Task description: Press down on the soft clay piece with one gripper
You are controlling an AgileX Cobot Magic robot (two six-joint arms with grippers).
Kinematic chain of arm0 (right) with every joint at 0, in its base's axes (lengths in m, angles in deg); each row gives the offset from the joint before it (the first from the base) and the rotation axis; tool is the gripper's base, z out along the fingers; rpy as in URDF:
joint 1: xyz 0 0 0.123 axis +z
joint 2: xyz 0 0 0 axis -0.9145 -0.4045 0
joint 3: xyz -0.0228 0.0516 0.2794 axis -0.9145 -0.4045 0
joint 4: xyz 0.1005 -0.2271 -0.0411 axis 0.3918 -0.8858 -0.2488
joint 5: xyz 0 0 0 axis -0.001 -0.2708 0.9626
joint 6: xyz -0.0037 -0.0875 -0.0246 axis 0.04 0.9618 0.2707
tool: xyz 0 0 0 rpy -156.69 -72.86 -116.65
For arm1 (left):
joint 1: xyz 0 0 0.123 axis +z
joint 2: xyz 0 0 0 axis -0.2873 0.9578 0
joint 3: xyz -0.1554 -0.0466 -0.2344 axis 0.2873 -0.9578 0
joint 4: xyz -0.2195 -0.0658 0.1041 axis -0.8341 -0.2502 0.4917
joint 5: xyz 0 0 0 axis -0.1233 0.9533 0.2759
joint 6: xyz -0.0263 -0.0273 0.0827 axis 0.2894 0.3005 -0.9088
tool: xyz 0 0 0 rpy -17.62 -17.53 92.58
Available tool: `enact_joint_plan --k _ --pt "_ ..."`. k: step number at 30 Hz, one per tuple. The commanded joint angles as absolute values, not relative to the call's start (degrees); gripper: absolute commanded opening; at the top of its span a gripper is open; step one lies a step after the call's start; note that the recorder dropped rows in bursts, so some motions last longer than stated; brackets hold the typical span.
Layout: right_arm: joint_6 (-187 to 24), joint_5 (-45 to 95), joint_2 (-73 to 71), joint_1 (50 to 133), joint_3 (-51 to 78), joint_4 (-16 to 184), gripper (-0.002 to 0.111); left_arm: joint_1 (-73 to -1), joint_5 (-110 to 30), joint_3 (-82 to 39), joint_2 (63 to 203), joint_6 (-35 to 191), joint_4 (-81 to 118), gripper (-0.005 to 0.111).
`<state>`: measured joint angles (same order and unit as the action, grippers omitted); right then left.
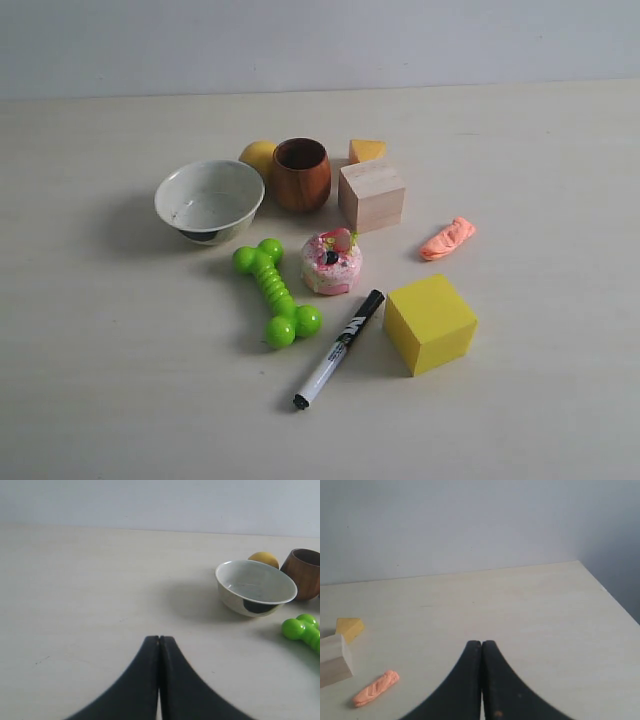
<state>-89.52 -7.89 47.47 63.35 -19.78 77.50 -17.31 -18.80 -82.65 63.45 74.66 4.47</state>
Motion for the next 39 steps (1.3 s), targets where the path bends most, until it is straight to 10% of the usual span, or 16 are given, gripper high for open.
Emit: enact_joint_plan --k 1,9,39 --pt "-89.1 -5.5 49.3 63.0 -24.1 76.0 0.0 -17.2 -19.3 -82.4 63.1 74.7 4.4 0.0" --pt "-84.9 13.0 52.1 63.0 -38.4 82.9 0.0 -17.2 -19.3 -82.4 63.1 74.7 4.4 0.0" --pt "-80.1 13.7 70.3 61.0 -51.4 86.5 0.0 -17.2 -19.3 -82.4 63.1 74.7 4.4 0.0"
